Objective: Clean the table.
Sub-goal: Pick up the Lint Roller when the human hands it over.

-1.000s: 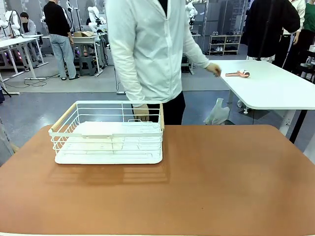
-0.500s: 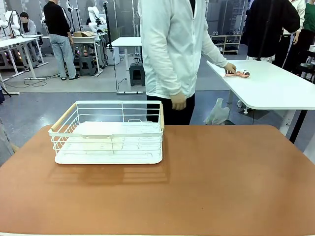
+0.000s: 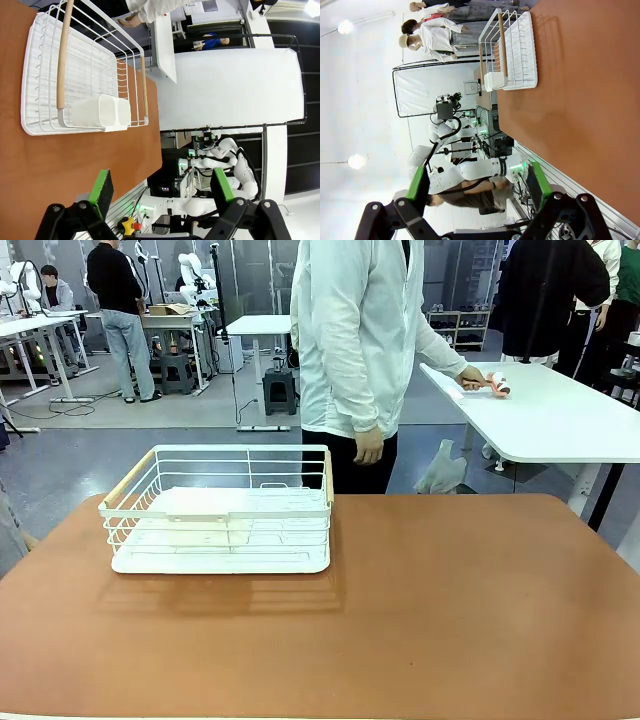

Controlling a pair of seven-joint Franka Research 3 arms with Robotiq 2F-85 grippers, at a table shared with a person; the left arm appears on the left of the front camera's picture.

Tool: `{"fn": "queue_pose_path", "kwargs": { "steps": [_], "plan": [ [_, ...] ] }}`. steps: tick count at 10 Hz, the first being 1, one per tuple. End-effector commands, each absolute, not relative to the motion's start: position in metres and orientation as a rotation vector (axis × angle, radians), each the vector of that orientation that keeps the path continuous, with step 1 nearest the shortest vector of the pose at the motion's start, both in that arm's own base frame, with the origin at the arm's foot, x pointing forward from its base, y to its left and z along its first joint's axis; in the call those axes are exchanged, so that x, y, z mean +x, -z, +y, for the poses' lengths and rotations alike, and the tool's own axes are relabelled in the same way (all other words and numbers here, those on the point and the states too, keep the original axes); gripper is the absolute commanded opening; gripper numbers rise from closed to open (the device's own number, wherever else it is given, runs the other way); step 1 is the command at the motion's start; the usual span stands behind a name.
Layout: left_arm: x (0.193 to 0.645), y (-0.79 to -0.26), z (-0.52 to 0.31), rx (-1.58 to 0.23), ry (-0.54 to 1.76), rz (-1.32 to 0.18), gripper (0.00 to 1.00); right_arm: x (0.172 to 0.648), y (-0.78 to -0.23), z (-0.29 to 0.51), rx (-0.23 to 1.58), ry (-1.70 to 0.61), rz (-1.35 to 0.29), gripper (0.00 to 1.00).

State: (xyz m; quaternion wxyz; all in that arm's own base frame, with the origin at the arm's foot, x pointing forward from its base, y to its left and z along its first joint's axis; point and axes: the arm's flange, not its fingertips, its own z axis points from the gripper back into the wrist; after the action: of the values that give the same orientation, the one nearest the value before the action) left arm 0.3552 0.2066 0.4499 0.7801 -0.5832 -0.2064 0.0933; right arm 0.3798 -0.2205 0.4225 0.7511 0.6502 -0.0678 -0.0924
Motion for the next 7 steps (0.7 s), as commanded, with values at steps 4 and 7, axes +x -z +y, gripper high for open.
{"fn": "queue_pose_path", "kwargs": {
  "steps": [4,7],
  "plan": [
    [0.3520,-0.4495,0.2079,-1.269,-0.198,-0.448,1.00,0.3798,-0.4240,-0.2206,1.413,0.209,-0.144,1.00],
    [0.3520,-0.4495,0.2079,-1.269,-0.198,-0.448,1.00,0.3798,-0.4240,-0.2206,1.413,0.209,-0.144,1.00]
  ]
}}
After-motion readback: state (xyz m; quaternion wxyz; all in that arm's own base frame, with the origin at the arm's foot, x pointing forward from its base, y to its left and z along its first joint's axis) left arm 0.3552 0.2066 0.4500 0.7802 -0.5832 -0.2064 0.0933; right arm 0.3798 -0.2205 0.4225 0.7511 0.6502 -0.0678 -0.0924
